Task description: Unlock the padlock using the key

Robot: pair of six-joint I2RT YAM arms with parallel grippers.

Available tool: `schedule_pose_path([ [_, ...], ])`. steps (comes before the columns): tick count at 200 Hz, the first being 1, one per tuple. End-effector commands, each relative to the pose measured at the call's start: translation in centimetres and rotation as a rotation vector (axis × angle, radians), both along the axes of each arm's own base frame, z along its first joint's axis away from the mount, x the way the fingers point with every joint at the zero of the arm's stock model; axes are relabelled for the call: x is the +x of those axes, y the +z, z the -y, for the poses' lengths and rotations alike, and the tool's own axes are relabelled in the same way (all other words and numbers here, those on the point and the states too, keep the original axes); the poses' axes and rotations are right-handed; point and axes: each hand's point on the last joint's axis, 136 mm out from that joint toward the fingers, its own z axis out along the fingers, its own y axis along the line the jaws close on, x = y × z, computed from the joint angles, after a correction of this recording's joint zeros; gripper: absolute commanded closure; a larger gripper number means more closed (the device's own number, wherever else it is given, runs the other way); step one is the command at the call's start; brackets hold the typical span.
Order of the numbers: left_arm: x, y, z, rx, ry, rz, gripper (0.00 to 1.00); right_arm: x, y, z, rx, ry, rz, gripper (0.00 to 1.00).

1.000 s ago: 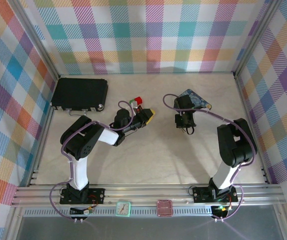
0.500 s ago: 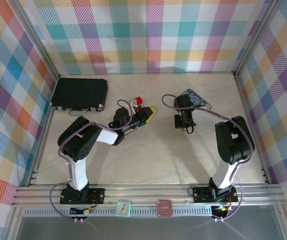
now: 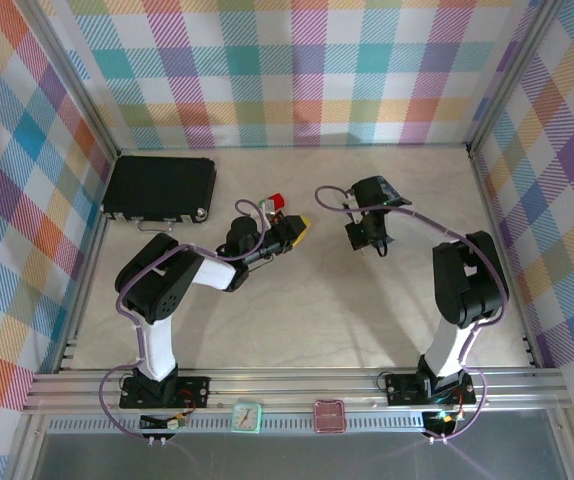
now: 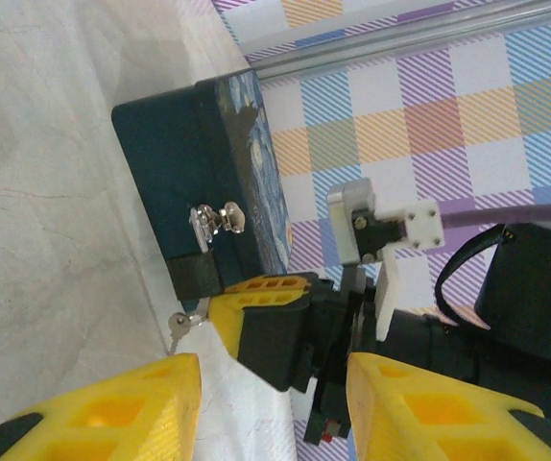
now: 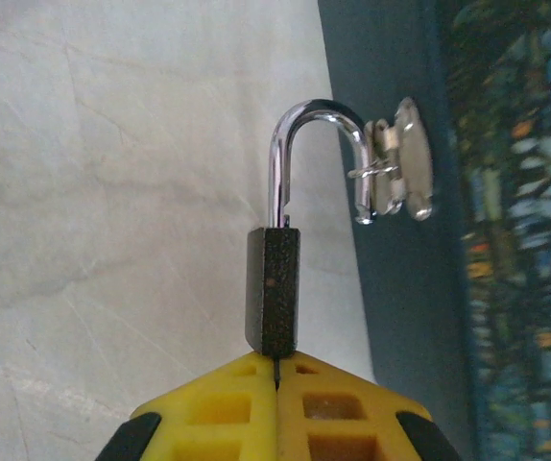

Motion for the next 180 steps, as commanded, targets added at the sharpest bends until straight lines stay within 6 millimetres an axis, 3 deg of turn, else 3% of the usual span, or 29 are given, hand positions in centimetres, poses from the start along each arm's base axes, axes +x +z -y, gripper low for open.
schedule_pose_path([
  [1, -0.5, 1.5, 0.1, -0.012, -0.021, 0.048, 0.56, 1.9, 0.6, -0.9, 0.020, 0.056, 0.032, 1.00],
  [64, -0.5, 2.0, 0.7, -0.027, -0.036, 0.046, 0.57, 4.7, 1.0, -3.4, 0.121, 0.046, 0.032, 1.00],
  [106, -0.5, 2.1, -0.4, -0.011, -0.012, 0.046, 0.57, 5.0, 2.1, -5.1, 0.222, 0.039, 0.038, 1.00],
  [124, 0.1, 2.3, -1.6, 0.003, 0.008, 0.054, 0.57, 3.7, 3.1, -5.6, 0.269, 0.040, 0.029, 1.00],
  [145, 0.8, 2.5, -3.5, 0.070, 0.031, 0.070, 0.57, 0.8, 3.8, -6.3, 0.335, 0.024, -0.006, 1.00],
  [180, 1.3, 2.3, -6.8, 0.268, 0.077, 0.069, 0.57, -5.0, 2.4, -7.6, 0.371, 0.007, -0.098, 1.00],
])
